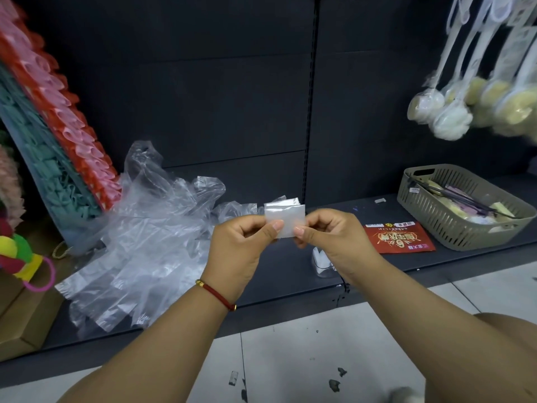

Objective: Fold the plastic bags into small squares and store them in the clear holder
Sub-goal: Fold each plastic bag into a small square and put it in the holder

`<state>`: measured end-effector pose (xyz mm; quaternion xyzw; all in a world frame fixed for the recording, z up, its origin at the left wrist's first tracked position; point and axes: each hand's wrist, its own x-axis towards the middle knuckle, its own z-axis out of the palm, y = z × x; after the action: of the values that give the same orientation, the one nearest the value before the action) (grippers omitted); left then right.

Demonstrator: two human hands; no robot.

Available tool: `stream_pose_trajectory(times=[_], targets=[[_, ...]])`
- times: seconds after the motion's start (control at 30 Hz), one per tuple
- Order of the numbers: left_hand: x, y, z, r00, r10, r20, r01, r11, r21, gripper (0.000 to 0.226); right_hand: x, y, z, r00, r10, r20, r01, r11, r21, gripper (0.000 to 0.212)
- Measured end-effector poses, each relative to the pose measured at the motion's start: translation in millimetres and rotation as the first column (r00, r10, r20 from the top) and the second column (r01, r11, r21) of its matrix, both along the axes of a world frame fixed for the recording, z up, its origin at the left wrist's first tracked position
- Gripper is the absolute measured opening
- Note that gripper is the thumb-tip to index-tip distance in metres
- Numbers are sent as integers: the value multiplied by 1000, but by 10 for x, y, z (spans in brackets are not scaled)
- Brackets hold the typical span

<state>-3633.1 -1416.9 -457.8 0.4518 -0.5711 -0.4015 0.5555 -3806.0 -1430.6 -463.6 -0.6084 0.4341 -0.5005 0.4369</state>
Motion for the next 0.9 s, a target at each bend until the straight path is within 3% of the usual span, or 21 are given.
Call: stream_pose_trajectory(times=[0.07,0.17,0.23,0.3,0.4,0.5,0.6,0.7,0.9], targets=[[-19,-30,-45,998,47,29,-47,998,-30,13,31,5,-2,1000,0,6,0,1000,27,6],[-55,-39,-95,996,64,66,-60,997,-52,18,79,13,-6,995,33,95,-47,987,153,37],[-95,-16,-118,995,34,96,-30,999,-41,17,98,42,15,1000,22,20,-26,976,217,49],[-147,12,-141,991,-6,136,10,999,-31,21,107,67,9,996,-27,-86,43,980,192,38],[-207,33,-162,989,-8,151,10,1000,-11,29,109,75,-25,986,-125,-111,136,986,100,28],[-296,45,-153,1000,21,10,-22,998,60,17,108,87,-34,977,-171,-128,178,983,43,27],[-442,71,-114,996,6,-88,9,986,167,21,114,111,-9,966,-195,-170,197,980,-3,24],[-526,44,-84,999,40,16,-42,993,108,31,108,118,11,960,-206,-190,204,979,-32,25],[-601,-118,-10,995,92,35,-93,995,27,31,46,52,114,957,-246,-153,237,969,-71,30]])
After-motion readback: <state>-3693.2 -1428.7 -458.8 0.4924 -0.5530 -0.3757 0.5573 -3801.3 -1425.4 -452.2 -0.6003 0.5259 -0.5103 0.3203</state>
